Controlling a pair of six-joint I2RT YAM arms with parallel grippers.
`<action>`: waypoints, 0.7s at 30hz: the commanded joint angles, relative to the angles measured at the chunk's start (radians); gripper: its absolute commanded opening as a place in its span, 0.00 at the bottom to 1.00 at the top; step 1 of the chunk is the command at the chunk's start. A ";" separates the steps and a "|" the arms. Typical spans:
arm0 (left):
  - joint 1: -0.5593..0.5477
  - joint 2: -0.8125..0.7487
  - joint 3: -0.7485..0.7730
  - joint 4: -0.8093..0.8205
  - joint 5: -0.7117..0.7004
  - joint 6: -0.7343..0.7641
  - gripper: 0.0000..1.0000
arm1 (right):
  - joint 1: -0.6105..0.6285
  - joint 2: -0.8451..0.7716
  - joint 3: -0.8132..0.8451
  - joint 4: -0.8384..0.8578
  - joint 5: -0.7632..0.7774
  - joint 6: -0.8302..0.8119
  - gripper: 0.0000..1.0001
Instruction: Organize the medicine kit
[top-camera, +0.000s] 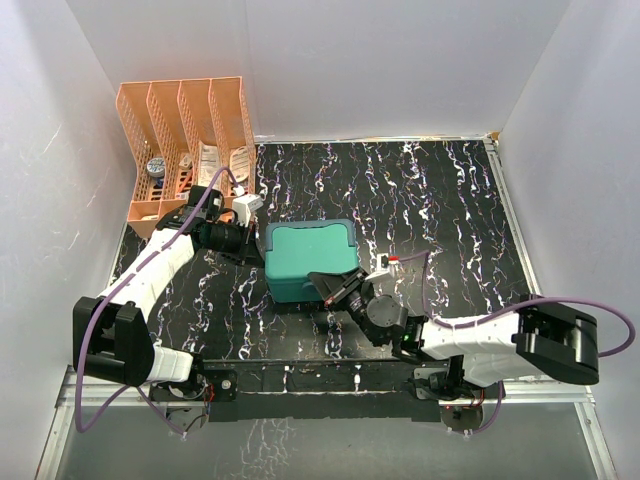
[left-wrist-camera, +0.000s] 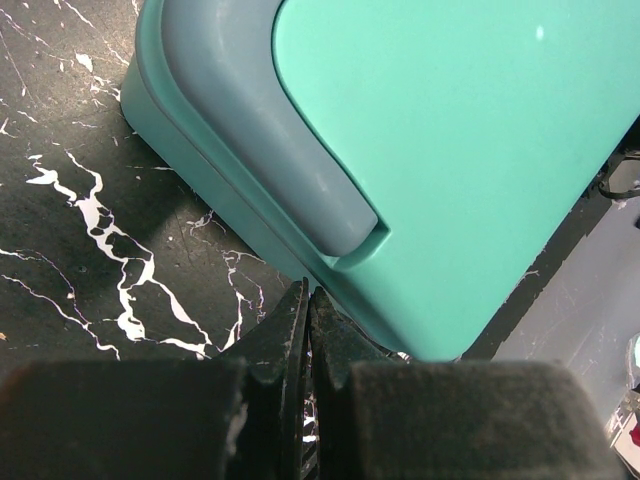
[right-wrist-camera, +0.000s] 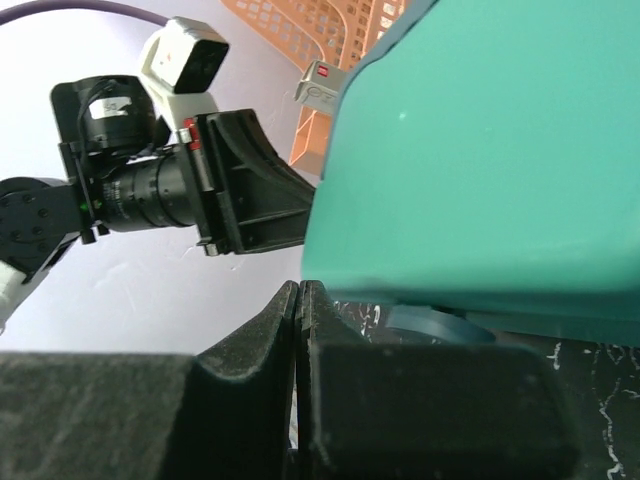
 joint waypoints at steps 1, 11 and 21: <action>-0.004 -0.037 -0.001 -0.020 0.025 0.011 0.00 | 0.037 -0.071 0.080 -0.102 0.042 -0.062 0.00; -0.004 -0.037 -0.010 -0.022 0.023 0.013 0.00 | 0.120 -0.045 0.098 -0.286 0.108 0.038 0.00; -0.004 -0.026 -0.014 -0.016 0.026 0.010 0.00 | 0.120 -0.088 0.089 -0.400 0.198 0.072 0.00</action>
